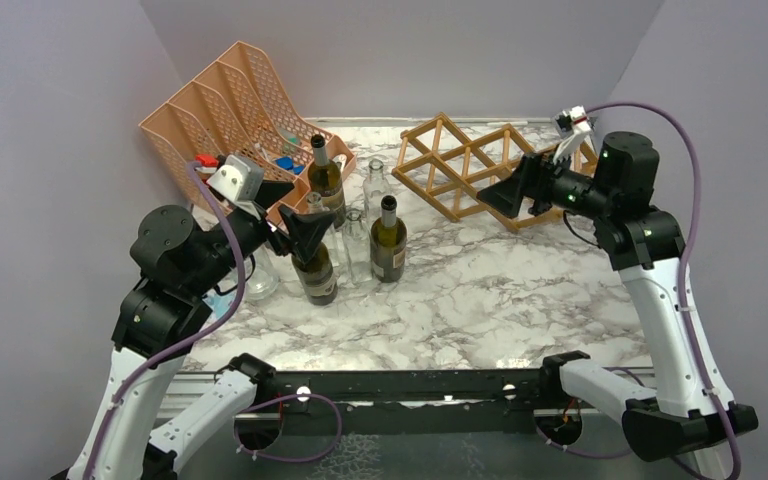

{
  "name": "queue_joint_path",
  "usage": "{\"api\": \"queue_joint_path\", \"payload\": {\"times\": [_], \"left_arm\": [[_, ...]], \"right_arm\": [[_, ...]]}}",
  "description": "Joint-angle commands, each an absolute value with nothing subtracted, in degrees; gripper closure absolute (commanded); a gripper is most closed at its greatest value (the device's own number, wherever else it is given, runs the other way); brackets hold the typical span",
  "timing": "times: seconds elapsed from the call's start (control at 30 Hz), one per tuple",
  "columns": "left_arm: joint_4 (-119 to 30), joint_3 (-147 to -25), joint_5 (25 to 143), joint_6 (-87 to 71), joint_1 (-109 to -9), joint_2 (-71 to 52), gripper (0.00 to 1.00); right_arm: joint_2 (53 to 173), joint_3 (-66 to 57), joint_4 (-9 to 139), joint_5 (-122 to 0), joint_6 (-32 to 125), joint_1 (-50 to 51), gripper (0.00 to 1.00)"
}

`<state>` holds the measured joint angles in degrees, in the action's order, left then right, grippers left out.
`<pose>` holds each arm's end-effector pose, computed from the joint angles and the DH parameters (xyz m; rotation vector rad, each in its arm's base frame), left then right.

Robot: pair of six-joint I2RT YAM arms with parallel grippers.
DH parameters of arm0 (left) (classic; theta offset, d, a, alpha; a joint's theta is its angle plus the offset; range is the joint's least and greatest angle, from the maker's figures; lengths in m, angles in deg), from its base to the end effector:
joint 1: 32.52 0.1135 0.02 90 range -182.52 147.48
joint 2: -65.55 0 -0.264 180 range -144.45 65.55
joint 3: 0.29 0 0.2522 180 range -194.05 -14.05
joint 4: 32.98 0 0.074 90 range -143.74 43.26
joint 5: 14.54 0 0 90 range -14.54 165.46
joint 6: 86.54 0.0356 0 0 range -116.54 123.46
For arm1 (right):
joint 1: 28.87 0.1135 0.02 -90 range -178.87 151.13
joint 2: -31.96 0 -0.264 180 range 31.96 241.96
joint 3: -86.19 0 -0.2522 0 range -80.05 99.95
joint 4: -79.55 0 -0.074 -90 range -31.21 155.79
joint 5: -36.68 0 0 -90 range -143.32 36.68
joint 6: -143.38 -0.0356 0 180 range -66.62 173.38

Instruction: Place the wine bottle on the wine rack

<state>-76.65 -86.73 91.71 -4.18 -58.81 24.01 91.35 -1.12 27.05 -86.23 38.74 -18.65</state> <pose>0.0935 -0.0573 0.4689 0.4817 1.5165 -0.6844 0.1880 0.0535 0.4450 -0.3246 1.9104 0.8371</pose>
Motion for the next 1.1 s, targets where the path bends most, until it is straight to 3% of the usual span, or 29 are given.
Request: {"api": "queue_joint_path", "payload": {"times": [0.0, 0.17, 0.3, 0.8, 1.07], "left_arm": [[-76.50, -87.59, 92.32, -4.49, -58.98, 22.69, 0.01], [-73.87, -85.68, 91.08, -5.19, -59.01, 21.92, 0.01], [-69.92, -83.52, 90.60, -5.55, -59.00, 21.67, 0.01], [-61.63, -81.03, 86.89, -5.18, -58.98, 20.59, 0.01], [-61.53, -80.77, 86.97, -4.50, -59.00, 20.51, 0.01]], "right_arm": [[91.07, -4.05, 34.67, -96.27, 41.60, -18.44, 0.12], [91.60, -6.86, 38.60, -92.28, 43.63, -15.02, 0.14], [94.11, -6.85, 39.70, -87.81, 46.14, -10.08, 0.21], [104.31, -5.72, 48.23, -71.47, 52.53, 9.60, 0.21], [109.79, -5.53, 52.47, -65.64, 53.35, 14.02, 0.20]]}}
